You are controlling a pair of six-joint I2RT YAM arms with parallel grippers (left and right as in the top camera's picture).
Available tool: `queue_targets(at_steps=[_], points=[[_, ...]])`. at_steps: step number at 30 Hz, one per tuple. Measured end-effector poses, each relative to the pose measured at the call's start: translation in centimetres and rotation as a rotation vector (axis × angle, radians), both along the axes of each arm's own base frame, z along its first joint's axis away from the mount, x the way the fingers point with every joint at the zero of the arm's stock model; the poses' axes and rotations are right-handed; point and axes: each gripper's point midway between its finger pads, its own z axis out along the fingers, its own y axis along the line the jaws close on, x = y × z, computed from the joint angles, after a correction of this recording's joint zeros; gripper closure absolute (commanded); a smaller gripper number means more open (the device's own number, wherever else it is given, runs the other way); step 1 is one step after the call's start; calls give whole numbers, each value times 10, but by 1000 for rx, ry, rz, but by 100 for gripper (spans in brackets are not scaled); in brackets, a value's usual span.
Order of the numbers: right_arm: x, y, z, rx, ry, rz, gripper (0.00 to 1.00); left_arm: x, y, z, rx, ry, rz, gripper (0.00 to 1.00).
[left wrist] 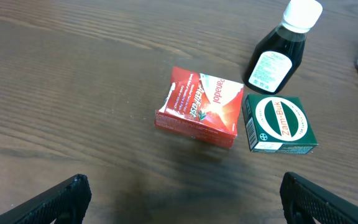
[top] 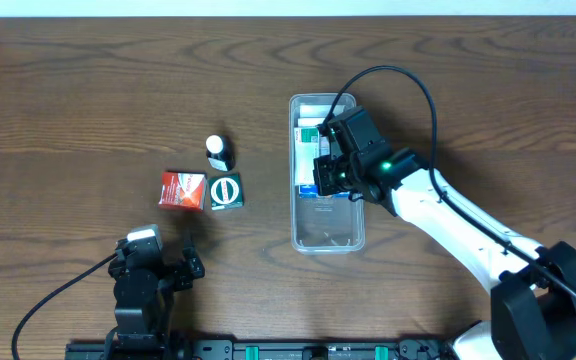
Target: Pack container
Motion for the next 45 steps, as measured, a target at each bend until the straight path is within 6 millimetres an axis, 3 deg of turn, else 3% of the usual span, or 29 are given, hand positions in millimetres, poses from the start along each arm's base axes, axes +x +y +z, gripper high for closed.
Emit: queue_targets(at_steps=[2,4,5,8,13,15,18,28,34,40,45], points=[[-1,-9,14,3,-19,-12,67,0,0,0,0,0,0,2],[2,-30,39,4,-68,-53,49,0,0,0,0,0,0,2],[4,-42,52,7,-95,-90,46,0,0,0,0,0,0,2],[9,-88,96,11,-198,-217,28,0,0,0,0,0,0,2],[-2,-176,157,-13,-363,-474,3,3,0,5,-1,-23,0,2],[-10,-202,174,-23,-417,-554,1,8,0,15,-3,-69,0,2],[-23,-224,188,-32,-456,-621,1,9,0,17,-4,-82,0,2],[-39,-232,182,-63,-418,-645,1,3,-11,9,-44,-19,-47,2],[-40,-233,177,-73,-396,-643,1,6,-13,57,-62,92,-46,2],[-41,-233,173,-79,-380,-642,1,44,-11,87,-42,325,-26,2],[-44,-233,170,-85,-366,-641,1,83,-12,82,-33,464,-23,2]])
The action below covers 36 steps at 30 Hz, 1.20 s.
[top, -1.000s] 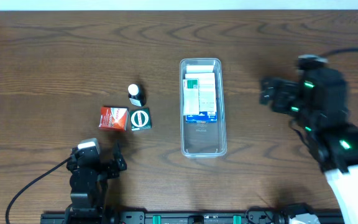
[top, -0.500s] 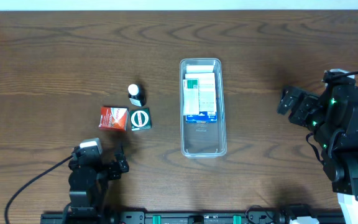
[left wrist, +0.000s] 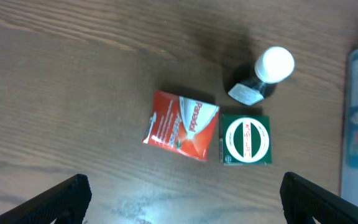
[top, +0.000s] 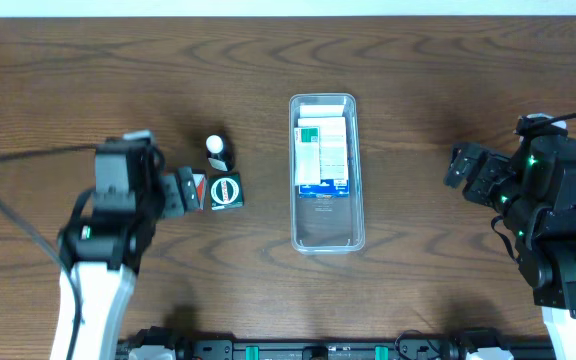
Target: Pack container
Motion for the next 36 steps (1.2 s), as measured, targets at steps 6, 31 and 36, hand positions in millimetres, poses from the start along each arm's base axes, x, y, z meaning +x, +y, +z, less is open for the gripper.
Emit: queue_targets(at_steps=[6,31,36], points=[[-1,0,-2,-1,9,0,1,19,2,-41,43,145,-31,2],[-1,0,-2,-1,9,0,1,38,3,-164,161,460,-293,2],[-1,0,-2,-1,9,0,1,35,2,-174,152,490,-300,17]])
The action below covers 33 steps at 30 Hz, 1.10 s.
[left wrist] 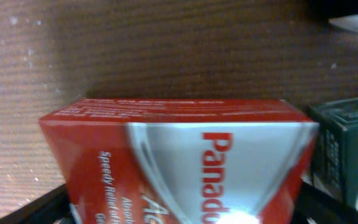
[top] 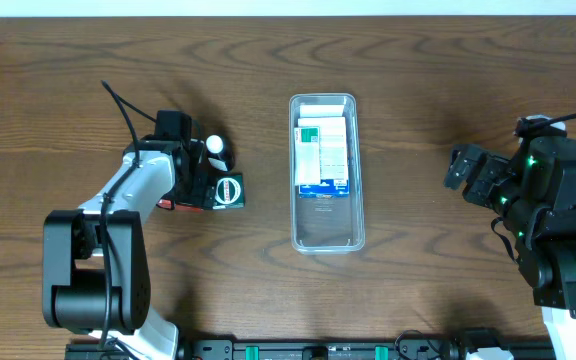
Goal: Pack container
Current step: 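Carry the red box into the container's lower end and release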
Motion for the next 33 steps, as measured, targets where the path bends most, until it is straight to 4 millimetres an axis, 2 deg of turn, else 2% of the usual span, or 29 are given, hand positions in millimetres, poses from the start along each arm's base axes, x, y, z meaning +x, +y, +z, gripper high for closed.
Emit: queue_targets(at_steps=[5,11,15,20,26,29,33], points=[[0,0,0,0,0,0,1,2,1,1,4,-5,0,28],[0,0,0,0,0,0,1,2,1,5,4,-12,3,30],[0,0,0,0,0,0,1,0,1,16,0,-28,20,30],[0,0,0,0,0,0,1,-2,1,56,-6,-117,29,30],[0,0,0,0,0,0,1,-19,-8,116,-47,-257,64,29],[0,0,0,0,0,0,1,-28,-32,144,-135,-336,54,29],[0,0,0,0,0,0,1,-40,-72,171,-267,-408,23,29]])
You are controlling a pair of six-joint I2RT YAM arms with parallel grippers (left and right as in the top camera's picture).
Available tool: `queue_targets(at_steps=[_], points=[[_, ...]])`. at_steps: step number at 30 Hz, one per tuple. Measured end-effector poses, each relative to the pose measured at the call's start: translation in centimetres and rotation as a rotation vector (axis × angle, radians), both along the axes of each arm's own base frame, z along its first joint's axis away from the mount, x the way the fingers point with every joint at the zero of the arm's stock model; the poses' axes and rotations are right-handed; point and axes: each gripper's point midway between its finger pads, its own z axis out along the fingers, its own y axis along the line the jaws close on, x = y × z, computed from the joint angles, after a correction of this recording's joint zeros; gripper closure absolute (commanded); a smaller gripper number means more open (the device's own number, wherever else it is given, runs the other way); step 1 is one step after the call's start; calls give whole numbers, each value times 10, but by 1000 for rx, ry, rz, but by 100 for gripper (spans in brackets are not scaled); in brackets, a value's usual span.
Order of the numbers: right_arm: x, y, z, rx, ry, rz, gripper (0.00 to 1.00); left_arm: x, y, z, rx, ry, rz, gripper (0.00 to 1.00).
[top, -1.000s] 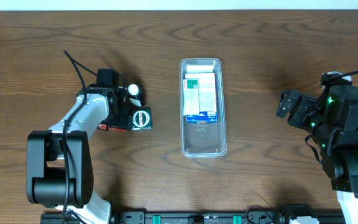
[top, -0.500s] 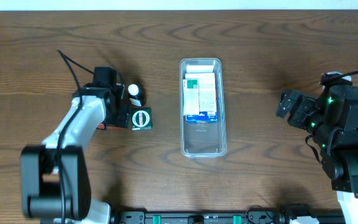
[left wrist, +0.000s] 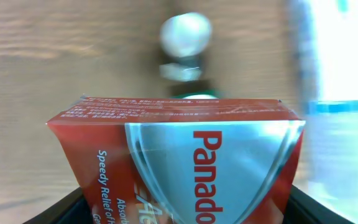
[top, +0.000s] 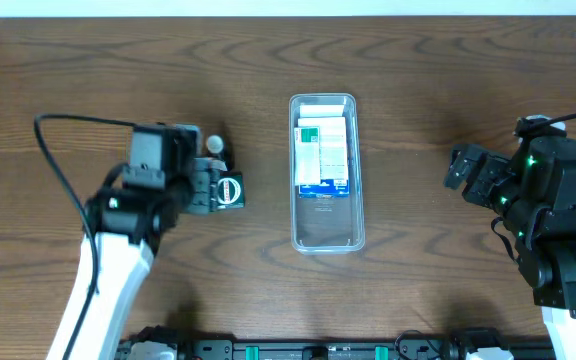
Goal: Pack container
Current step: 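Carry the red box into the container's lower end and release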
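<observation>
A red Panadol box [left wrist: 179, 162] fills the left wrist view, held between the dark fingers [left wrist: 61, 208] of my left gripper [top: 201, 186], which is shut on it above the table. Below it stand a dark bottle with a white cap [left wrist: 186, 32] and a green Zam-Buk box [top: 229, 190]. In the overhead view the gripper hides the red box. The clear container [top: 326, 232] lies at the table's middle with several boxes in its far half. My right gripper [top: 458, 167] hangs far right, fingers apart, holding nothing.
The brown wooden table [top: 418, 60] carries nothing else. The near half of the container shows bare. A black cable [top: 68, 125] loops from the left arm over the table's left side.
My left gripper, then down on the table around the red box beside the green one, now holds that box lifted, with the bottle and container seen below. The right arm has not moved.
My right gripper was over the container's far half while the left arm rested at the near edge. Then the right arm was back at the far right and the left gripper above the three items. Then it closed around the red box, which is now lifted.
</observation>
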Motion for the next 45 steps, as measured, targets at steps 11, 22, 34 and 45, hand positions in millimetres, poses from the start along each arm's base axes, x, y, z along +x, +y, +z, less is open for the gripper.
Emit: queue_targets(at_steps=[11,22,34,45], points=[[0,0,0,0,0,0,1,-42,-130,22,-242,-14,-209,30],[0,0,0,0,0,0,1,-51,-197,-53,-189,165,-181,30],[0,0,0,0,0,0,1,-43,-207,-110,-140,268,-102,28],[0,0,0,0,0,0,1,-46,-213,-111,-154,272,-107,3]])
